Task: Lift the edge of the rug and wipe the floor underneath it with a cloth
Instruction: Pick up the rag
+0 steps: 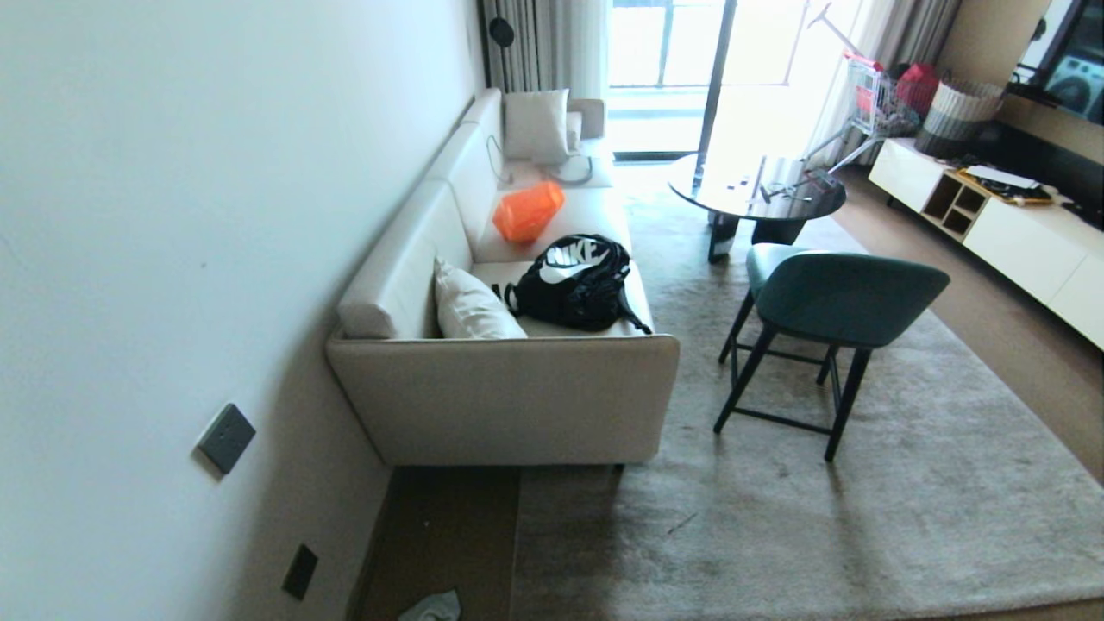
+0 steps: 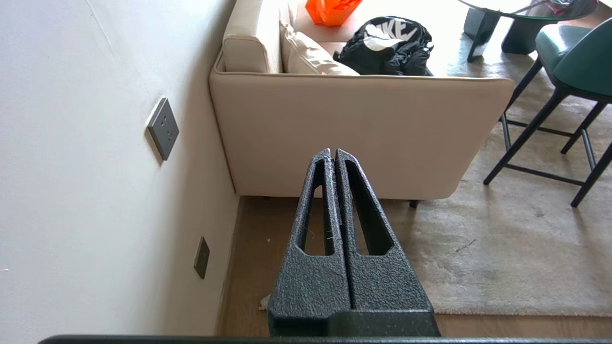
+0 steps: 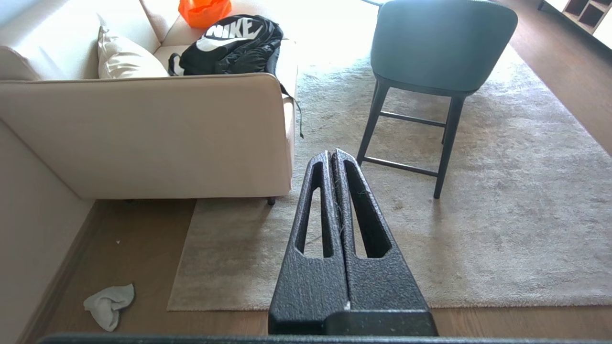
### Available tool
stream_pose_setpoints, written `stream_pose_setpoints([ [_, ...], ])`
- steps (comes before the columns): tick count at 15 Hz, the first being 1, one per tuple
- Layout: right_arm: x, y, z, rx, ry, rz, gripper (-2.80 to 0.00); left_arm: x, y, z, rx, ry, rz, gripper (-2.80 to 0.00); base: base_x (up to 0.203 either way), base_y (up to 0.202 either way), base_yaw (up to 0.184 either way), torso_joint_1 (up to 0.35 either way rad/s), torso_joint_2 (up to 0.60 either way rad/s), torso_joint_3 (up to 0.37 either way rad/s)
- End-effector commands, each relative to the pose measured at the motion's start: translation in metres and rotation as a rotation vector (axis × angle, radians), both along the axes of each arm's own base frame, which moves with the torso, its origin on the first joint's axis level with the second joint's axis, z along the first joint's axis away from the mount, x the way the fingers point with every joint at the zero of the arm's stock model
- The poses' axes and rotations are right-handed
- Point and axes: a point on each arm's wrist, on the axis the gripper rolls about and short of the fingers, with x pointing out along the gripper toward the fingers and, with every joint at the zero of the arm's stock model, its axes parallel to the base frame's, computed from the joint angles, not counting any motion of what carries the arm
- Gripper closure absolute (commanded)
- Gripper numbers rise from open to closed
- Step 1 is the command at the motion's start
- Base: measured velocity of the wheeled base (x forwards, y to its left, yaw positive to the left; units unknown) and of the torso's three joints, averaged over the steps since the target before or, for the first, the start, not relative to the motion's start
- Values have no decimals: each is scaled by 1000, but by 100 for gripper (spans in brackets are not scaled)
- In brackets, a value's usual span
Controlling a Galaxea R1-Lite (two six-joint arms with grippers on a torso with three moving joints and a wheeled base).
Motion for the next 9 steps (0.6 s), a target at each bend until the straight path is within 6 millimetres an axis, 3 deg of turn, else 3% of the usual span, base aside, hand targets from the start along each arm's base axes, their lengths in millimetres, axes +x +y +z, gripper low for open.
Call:
stream_pose_setpoints([
  [1, 0, 0, 0, 0, 1, 0, 0, 0, 0, 0, -1, -1, 0, 0, 0, 0, 0, 0, 0, 0],
  [9, 0, 0, 0, -1, 1, 0, 0, 0, 0, 0, -1, -1, 0, 0, 0, 0, 0, 0, 0, 0],
])
